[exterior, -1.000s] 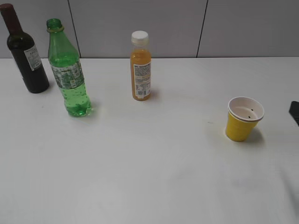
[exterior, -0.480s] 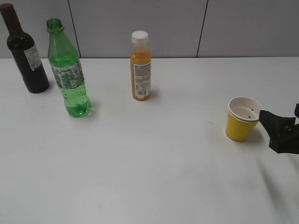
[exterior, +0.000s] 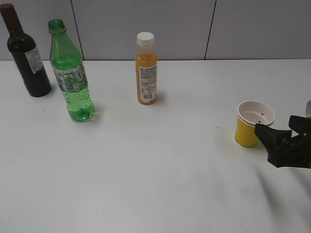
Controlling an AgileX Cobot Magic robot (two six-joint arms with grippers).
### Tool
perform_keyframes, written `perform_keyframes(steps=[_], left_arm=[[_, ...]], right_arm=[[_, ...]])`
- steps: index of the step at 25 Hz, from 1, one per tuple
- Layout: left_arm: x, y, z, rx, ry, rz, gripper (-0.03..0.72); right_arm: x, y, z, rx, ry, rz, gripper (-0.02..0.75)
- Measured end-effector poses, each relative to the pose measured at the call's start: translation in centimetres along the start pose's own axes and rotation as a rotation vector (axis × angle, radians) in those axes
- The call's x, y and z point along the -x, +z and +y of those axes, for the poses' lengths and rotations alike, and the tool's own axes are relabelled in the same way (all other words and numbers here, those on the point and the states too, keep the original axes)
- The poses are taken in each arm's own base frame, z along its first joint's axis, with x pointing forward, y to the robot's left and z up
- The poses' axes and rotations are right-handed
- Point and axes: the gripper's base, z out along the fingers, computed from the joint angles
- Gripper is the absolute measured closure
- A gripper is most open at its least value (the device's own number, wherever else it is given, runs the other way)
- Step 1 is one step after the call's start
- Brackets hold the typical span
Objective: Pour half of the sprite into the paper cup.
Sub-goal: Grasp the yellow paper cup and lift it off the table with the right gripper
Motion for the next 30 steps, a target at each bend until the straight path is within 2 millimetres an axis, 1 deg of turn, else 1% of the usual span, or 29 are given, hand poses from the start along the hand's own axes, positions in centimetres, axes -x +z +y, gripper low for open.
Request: perform_keyframes(steps=[4, 9, 22, 25, 30], left_arm=[[0.0, 0.0, 0.0, 0.0, 0.0, 0.0, 0.099], [0.0, 0.0, 0.0, 0.0, 0.0, 0.0, 0.099], [0.0, 0.0, 0.0, 0.0, 0.0, 0.0, 0.099], [0.0, 0.0, 0.0, 0.0, 0.0, 0.0, 0.099], [0.0, 0.0, 0.0, 0.0, 0.0, 0.0, 0.099]], right_arm=[[-0.5, 0.7, -0.1, -0.008, 0.016, -0.017, 0.136], [-1.4, 1.5, -0.3, -0.021, 0.031, 0.008, 0.136], [-3.3, 2.5, -0.4, -0.017, 0.036, -0.017, 0.105], [-4.2, 2.8, -0.5, -0.029, 0.042, 0.019, 0.09], [-5.6, 3.2, -0.8, -0.057, 0.052, 0.089, 0.087]])
